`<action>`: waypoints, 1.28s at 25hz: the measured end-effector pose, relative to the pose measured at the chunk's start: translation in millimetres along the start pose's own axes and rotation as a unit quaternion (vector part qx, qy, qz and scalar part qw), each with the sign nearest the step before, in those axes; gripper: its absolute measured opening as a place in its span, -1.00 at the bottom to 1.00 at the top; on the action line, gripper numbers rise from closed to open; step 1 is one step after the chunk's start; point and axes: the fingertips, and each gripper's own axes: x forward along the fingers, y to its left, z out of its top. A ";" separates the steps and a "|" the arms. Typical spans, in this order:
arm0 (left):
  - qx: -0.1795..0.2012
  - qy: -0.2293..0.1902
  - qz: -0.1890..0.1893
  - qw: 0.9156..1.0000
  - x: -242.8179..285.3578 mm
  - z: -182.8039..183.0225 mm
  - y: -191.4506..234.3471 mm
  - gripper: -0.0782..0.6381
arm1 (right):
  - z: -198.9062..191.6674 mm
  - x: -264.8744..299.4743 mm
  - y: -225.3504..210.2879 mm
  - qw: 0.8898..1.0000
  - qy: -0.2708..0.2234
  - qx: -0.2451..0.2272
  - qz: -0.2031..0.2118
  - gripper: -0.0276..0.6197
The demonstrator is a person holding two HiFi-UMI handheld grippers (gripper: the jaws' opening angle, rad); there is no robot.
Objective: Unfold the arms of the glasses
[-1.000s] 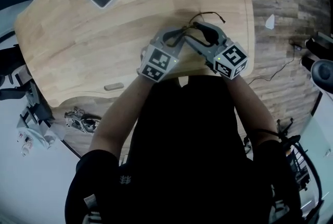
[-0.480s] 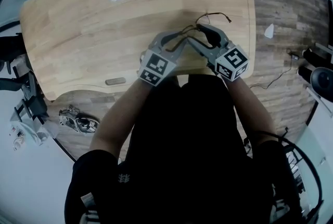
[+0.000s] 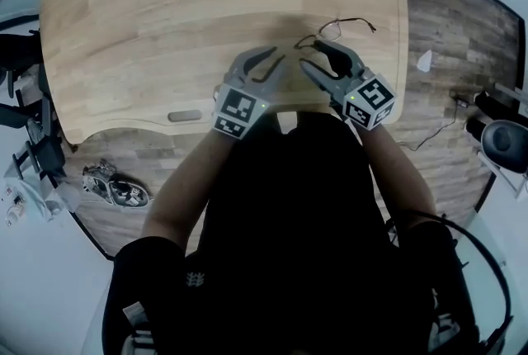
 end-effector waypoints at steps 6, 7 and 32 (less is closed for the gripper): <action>-0.005 -0.007 0.016 1.000 -15.9 -7.1 -1.0 -0.53 | -7.1 2.9 26.7 1.000 0.008 -0.009 0.021 -0.25; -0.006 -0.011 0.017 1.000 -17.0 -7.1 -1.8 -0.53 | -8.5 4.2 30.6 1.000 0.010 -0.011 0.024 -0.25; 0.037 -0.190 0.130 0.972 -108.3 116.3 -3.4 -0.75 | 86.6 -100.3 17.2 0.976 -0.087 -0.150 -0.132 -0.91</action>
